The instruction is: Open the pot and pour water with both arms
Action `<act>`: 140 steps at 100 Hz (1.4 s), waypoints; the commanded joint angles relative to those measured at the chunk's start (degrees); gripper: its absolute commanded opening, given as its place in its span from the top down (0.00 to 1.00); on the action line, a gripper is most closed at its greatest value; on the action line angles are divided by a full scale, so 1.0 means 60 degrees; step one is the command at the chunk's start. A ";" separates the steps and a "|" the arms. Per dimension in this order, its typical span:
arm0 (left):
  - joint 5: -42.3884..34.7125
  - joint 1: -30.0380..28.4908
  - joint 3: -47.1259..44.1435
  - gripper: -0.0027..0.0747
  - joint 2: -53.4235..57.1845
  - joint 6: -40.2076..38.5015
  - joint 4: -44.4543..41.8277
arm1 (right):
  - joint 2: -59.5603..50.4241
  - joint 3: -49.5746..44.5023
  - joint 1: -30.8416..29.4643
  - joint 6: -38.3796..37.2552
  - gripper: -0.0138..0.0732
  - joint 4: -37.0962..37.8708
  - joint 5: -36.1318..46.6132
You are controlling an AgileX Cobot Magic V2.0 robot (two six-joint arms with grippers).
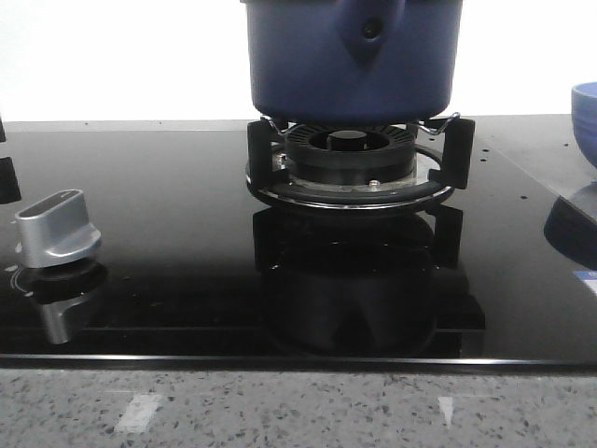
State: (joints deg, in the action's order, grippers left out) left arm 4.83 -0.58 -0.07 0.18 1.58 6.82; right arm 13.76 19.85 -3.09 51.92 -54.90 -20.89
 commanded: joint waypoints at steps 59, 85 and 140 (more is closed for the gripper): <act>-0.0676 0.0061 -0.0299 0.99 0.0279 -0.0113 0.0020 | 0.0084 0.0228 -0.0010 0.0032 0.91 0.0176 0.0630; -0.0676 0.0061 -0.0299 0.99 0.0279 -0.0113 0.0020 | 0.0425 -0.0254 -0.0010 -0.7963 0.91 0.7460 0.2060; -0.0676 0.0061 -0.0299 0.99 0.0262 -0.0113 0.0020 | -0.2531 -0.3671 0.0056 -1.0001 0.91 1.0063 0.2901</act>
State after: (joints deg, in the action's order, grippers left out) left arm 5.04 -0.58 -0.07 0.18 1.37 6.82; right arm 0.20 -0.69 -3.09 -7.86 3.89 -6.66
